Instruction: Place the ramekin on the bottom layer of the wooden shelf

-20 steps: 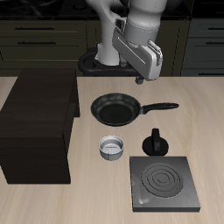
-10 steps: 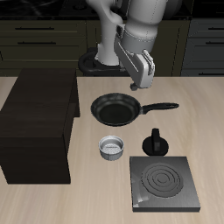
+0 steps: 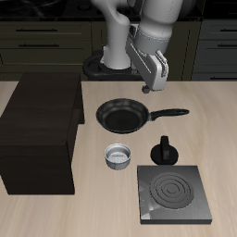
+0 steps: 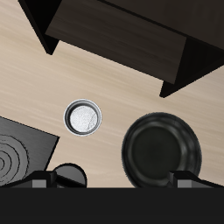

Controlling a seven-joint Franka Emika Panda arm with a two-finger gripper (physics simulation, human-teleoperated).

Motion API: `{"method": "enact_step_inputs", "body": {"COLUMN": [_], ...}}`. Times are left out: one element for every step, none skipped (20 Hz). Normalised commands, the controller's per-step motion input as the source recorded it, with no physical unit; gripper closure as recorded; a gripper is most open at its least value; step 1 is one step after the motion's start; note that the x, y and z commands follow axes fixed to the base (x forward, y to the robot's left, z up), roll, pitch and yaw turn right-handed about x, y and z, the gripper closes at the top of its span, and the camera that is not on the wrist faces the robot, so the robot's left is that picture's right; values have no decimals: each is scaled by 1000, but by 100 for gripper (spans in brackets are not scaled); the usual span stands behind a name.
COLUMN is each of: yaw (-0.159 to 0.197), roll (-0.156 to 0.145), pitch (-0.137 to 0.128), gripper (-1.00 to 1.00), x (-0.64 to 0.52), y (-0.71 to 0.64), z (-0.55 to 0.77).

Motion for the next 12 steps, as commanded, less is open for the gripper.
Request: {"method": "enact_step_inputs", "body": {"yaw": [0, -21, 53, 161, 80, -29, -4, 35, -56, 62, 61, 20], "roll": [0, 94, -8, -1, 49, 64, -23, 24, 97, -33, 13, 75], "pitch": [0, 12, -17, -145, -21, -13, 4, 15, 11, -6, -24, -53], "gripper": [-100, -100, -100, -100, -100, -100, -100, -100, -100, -100, -100, -100], "x": [52, -22, -32, -116, -42, 28, 105, 100, 33, 13, 36, -3], "y": [-20, 180, 193, 362, 287, 106, -15, 214, 222, 139, 211, 231], "z": [2, -35, 6, 55, -62, -121, -51, -154, -150, -113, -140, -108]}}
